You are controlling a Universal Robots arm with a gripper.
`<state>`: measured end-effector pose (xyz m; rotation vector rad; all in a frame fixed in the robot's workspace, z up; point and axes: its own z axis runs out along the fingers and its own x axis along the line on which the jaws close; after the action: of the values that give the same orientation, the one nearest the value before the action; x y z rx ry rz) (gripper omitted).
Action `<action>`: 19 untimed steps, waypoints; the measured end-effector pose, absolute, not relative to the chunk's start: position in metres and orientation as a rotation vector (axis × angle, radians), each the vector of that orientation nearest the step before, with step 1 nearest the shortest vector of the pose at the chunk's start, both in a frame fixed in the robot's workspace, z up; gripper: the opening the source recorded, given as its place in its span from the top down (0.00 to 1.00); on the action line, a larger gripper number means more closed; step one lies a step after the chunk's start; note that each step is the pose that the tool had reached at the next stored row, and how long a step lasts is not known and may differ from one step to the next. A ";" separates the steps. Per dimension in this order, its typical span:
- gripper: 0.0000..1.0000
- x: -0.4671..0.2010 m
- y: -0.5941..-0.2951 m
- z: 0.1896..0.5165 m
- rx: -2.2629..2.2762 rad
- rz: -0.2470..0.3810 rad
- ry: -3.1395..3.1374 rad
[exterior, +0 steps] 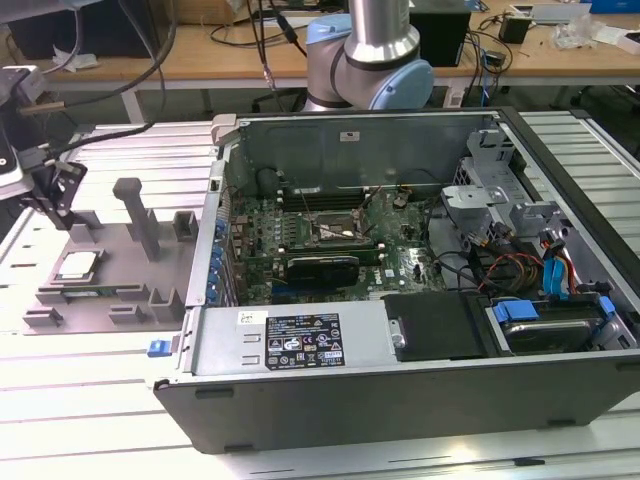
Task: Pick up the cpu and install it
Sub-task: 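Pick up the cpu and move it towards the insertion slot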
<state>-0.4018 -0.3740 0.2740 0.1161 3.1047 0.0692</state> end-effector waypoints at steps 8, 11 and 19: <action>0.89 -0.410 -0.374 0.252 0.116 0.069 3.105; 0.89 -0.413 -0.374 0.245 0.116 0.069 3.105; 0.89 -0.420 -0.376 0.223 0.116 0.069 3.105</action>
<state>-0.4198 -0.3757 0.2226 0.1161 3.1048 0.0690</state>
